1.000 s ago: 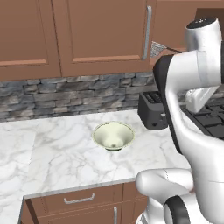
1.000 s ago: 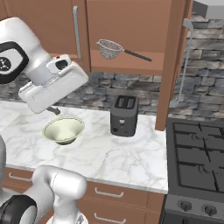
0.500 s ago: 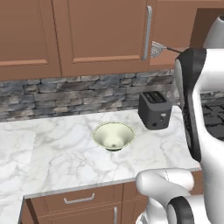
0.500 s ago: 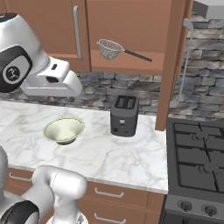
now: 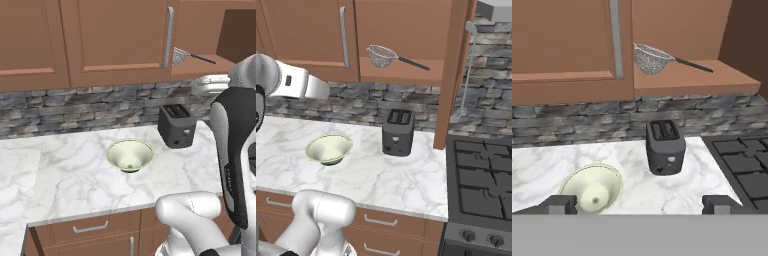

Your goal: Open the cabinet and setup a tea strainer by placing it in the bowl upright.

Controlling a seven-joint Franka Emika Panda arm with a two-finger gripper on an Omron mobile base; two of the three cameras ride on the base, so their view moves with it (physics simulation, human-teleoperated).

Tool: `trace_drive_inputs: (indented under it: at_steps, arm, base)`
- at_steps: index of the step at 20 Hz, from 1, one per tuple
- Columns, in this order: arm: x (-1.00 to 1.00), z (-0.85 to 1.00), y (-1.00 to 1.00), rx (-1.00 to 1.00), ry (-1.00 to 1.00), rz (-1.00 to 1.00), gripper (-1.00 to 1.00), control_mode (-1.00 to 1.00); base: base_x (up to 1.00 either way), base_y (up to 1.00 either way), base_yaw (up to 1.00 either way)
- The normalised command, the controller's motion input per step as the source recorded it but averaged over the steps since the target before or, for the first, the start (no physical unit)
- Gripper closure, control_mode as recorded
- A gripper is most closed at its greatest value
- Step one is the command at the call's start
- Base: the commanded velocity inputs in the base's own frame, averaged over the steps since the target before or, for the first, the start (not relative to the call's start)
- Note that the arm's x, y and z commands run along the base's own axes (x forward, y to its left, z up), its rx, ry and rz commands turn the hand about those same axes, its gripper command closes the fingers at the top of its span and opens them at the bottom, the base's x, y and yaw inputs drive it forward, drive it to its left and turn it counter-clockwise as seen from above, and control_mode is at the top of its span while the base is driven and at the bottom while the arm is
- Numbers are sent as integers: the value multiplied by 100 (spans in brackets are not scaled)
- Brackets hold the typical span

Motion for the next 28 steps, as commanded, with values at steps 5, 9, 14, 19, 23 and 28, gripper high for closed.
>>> trace_drive_inputs:
  at_steps: [5, 9, 14, 19, 23, 28]
  arm:
    - [18, 67, 3, 7, -34, 14, -100, -100]
    - [2, 45, 39, -2, 0, -5, -100, -100]
    - [4, -4, 18, -2, -2, -8, -100, -100]
    - [51, -5, -4, 0, -3, -1, -100, -100]
    - [76, 0, -1, 0, 2, 0, -100, -100]
    - [83, 0, 0, 0, 7, 0, -100, -100]
  base:
    - [0, 0, 0]
    - [0, 0, 0]
    - [0, 0, 0]
    - [0, 0, 0]
    - [0, 0, 0]
    - [0, 0, 0]
